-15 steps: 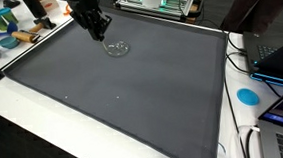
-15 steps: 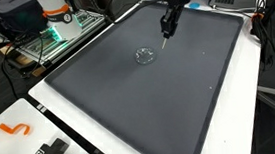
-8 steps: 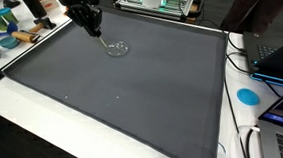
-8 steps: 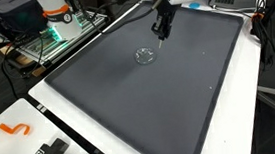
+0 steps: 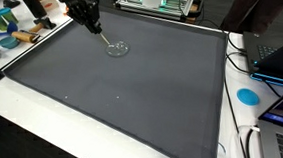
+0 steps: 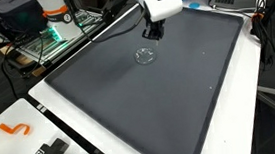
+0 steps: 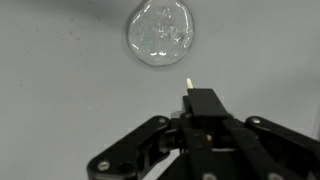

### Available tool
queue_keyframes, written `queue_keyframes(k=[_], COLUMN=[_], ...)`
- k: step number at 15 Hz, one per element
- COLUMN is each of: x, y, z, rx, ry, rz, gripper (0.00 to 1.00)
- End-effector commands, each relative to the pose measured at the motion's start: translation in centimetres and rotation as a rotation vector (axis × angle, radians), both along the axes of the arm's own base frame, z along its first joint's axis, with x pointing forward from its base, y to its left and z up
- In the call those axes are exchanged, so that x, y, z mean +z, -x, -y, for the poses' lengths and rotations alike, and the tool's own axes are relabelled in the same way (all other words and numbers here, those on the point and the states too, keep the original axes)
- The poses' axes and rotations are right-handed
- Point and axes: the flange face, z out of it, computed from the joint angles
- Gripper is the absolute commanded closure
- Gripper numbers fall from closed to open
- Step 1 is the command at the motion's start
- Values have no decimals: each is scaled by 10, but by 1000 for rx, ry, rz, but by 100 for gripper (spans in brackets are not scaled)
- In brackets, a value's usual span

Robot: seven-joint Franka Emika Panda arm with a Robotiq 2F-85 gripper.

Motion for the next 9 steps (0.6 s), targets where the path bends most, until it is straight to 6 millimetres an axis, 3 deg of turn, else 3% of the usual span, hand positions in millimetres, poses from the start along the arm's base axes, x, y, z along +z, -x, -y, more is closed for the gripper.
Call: queue_keyframes(k=[1, 9], x=[0, -7], y=[23, 41], z=[16, 38], rx=[-5, -3], ry=[-63, -118], rz=[42, 76], gripper=[97, 97])
